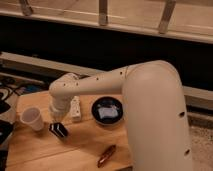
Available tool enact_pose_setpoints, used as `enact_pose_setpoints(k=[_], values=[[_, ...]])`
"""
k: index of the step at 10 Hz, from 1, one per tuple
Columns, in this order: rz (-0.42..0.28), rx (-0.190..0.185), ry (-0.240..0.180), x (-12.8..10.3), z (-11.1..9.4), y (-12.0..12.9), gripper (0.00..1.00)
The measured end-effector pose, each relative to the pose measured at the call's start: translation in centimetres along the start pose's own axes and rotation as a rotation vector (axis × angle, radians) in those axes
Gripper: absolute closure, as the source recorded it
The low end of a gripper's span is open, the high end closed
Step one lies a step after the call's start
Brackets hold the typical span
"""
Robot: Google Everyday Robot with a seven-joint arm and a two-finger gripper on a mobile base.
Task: Knock the eraser over
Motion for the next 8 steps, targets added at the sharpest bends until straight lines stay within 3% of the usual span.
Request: enact_pose_setpoints(k=[8], values=[[0.001,0.007,0.033,0.41,0.17,0.4,0.8]])
